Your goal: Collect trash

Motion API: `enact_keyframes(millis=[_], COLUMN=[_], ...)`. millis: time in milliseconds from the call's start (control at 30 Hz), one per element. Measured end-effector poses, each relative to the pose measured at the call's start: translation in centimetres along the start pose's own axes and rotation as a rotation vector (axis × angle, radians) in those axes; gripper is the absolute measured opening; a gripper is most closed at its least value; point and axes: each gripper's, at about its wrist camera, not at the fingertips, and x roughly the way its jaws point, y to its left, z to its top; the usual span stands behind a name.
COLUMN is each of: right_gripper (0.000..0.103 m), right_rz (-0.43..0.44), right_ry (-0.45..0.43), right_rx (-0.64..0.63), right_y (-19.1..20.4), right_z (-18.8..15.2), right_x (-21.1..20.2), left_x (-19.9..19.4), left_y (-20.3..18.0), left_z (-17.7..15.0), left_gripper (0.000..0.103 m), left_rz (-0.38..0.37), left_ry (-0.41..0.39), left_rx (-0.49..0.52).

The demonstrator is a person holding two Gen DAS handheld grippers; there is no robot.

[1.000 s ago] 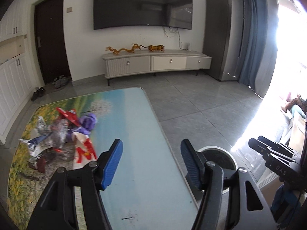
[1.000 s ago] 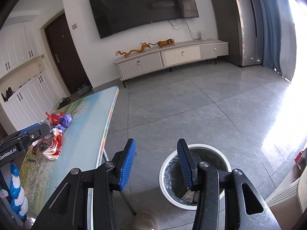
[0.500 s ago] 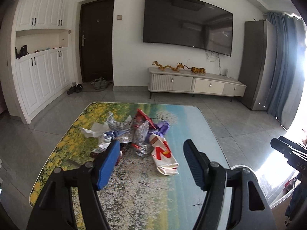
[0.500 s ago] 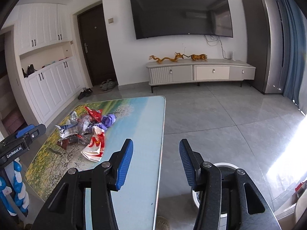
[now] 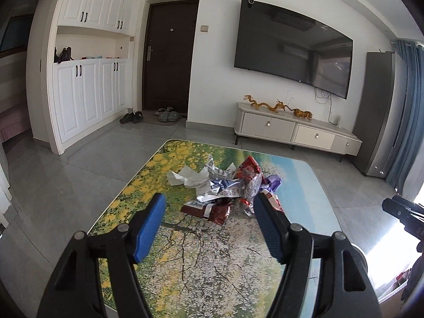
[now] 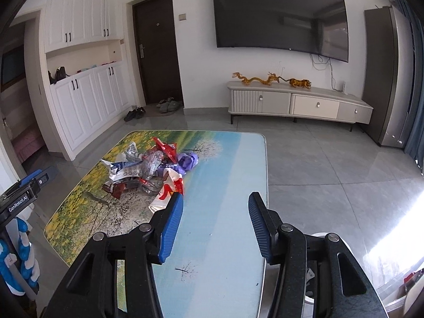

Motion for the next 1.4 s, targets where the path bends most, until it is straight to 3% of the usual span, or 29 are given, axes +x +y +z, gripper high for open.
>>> enact_keyframes(millis=[500, 933, 1067, 1267, 1400], right_gripper=[0.051, 0.051, 0.051, 0.051, 0.051], right_rz=[0.033, 0.070, 0.083, 0.123, 0.160], right_ry=[0.028, 0.075, 0.097, 0.129, 0.152], right_rx=[-0.067, -0.078, -0.078, -0.075, -0.074], right_y=[4.1, 4.8, 4.5, 3.8, 3.5], right_z=[0.9, 1.0, 1.3, 2.1, 2.4], right_x=[1.6, 5.1, 7.3, 12.1, 15.3], left_x=[0.3, 3.6, 6.1, 11.2, 14.9], left_y=[4.4, 6.4, 7.7, 6.9, 4.3], left_z=[-0.4, -1.0, -1.1, -0.3, 0.7], left_gripper=[0.067, 0.067, 0.067, 0.067, 0.067], left_rz=[0.076, 0.116, 0.075, -0.083, -0.194], left_ry=[0.005, 0.078, 0.129, 0.218, 0.250], left_rx=[-0.041, -0.051, -0.074, -0.060, 0.034])
